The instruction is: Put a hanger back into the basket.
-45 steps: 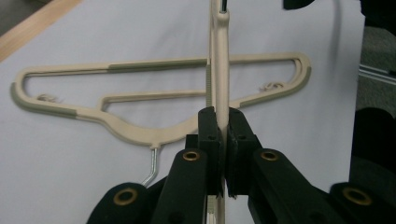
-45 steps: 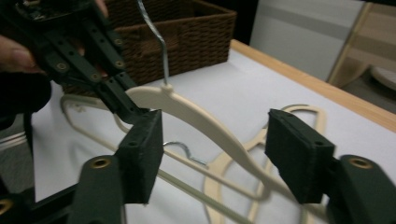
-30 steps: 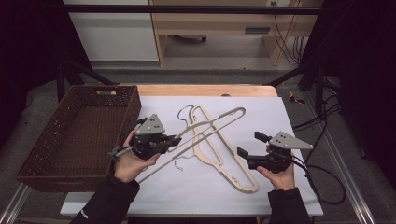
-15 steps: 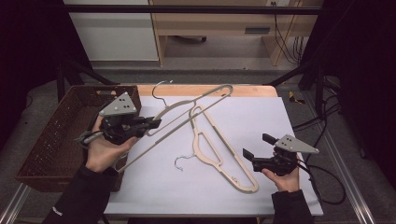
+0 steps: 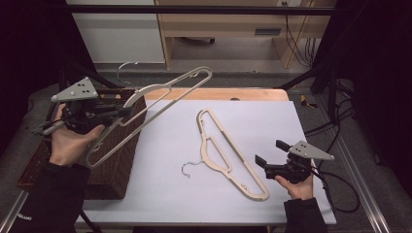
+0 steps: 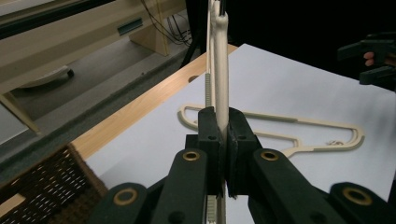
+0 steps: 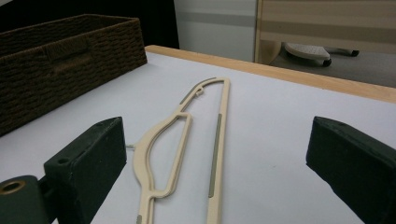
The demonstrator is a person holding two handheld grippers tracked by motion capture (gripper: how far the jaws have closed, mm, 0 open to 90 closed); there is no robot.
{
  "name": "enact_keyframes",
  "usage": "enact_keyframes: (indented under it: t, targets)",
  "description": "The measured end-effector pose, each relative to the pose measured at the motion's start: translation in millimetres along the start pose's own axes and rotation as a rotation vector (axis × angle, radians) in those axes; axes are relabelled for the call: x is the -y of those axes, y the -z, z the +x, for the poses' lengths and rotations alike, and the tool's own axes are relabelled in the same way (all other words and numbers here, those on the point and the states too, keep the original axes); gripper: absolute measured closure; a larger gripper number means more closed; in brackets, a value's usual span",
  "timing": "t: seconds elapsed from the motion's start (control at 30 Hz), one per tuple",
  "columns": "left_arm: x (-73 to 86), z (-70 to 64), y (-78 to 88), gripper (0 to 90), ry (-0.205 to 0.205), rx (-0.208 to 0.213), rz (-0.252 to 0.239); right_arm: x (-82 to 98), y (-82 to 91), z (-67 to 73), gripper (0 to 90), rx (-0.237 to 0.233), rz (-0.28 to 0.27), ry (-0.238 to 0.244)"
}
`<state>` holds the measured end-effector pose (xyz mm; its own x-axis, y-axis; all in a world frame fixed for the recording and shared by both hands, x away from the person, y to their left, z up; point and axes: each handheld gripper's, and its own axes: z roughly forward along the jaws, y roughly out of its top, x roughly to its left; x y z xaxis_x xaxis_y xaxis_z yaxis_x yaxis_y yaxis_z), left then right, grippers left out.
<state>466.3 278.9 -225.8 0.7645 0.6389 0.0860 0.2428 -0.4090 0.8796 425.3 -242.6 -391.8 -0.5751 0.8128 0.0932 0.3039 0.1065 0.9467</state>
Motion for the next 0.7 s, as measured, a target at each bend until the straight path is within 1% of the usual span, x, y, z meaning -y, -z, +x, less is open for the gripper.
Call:
enact_keyframes:
  t: [0.03, 0.07, 0.17, 0.2, 0.23, 0.27, 0.3, 0.37, 0.43, 0.47, 0.5, 0.53, 0.57, 0.6, 0.63, 0.67, 0.7]
  targets:
    - [0.0, 0.0, 0.0, 86.4, 0.000, 0.000, 0.000, 0.0, 0.0, 0.0, 5.3, 0.000, 0.000, 0.000]
    - [2.7, 4.1, 2.6, 86.4, -0.005, -0.004, 0.002, 0.0, 0.2, -0.1, 5.3, 0.000, 0.002, 0.000]
    - [11.5, 15.9, 9.3, 86.3, 0.005, -0.014, 0.000, 0.4, -0.2, -0.5, 5.2, 0.000, 0.004, 0.001]
    - [17.7, 23.7, 13.3, 86.4, 0.011, -0.031, 0.004, 0.6, -1.0, -0.1, 5.1, 0.003, 0.008, 0.000]
    - [17.7, 23.7, 13.3, 86.4, 0.011, -0.031, 0.004, 0.6, -1.0, -0.1, 5.1, 0.003, 0.008, 0.000]
    - [23.5, 31.4, 16.9, 86.4, 0.020, -0.049, 0.011, 0.8, -1.4, 0.1, 5.1, 0.002, 0.008, -0.002]
    - [23.5, 31.4, 16.9, 86.3, 0.020, -0.049, 0.011, 0.8, -1.4, 0.1, 5.1, 0.002, 0.008, -0.002]
    - [29.1, 38.6, 20.2, 86.3, 0.030, -0.067, 0.018, 0.8, -1.6, 0.2, 5.1, 0.002, 0.009, -0.002]
    - [34.5, 46.0, 23.8, 86.3, 0.033, -0.088, 0.034, 1.0, -1.9, 0.3, 5.1, 0.003, 0.011, -0.002]
    - [40.2, 53.3, 27.4, 86.4, 0.038, -0.110, 0.047, 1.0, -1.8, 0.3, 5.0, 0.004, 0.013, -0.003]
    - [40.2, 53.3, 27.4, 86.4, 0.038, -0.110, 0.047, 1.0, -1.8, 0.3, 5.0, 0.004, 0.013, -0.003]
    - [46.3, 60.5, 31.1, 86.3, 0.040, -0.129, 0.054, 1.0, -1.8, 0.2, 5.0, 0.004, 0.012, -0.002]
    - [46.3, 60.5, 31.1, 86.4, 0.040, -0.129, 0.054, 1.0, -1.8, 0.2, 5.0, 0.004, 0.012, -0.002]
    - [49.7, 63.6, 33.0, 86.4, 0.051, -0.133, 0.055, 1.0, -1.8, 0.2, 5.0, 0.004, 0.012, -0.002]
    - [56.2, 70.4, 37.2, 86.4, 0.065, -0.148, 0.061, 1.0, -1.9, 0.4, 5.0, 0.005, 0.014, -0.004]
    - [56.2, 70.4, 37.2, 86.3, 0.065, -0.148, 0.061, 1.0, -1.9, 0.4, 5.0, 0.005, 0.014, -0.004]
    - [59.5, 73.8, 39.2, 86.3, 0.069, -0.154, 0.058, 1.2, -2.2, 0.3, 5.0, 0.005, 0.016, -0.003]
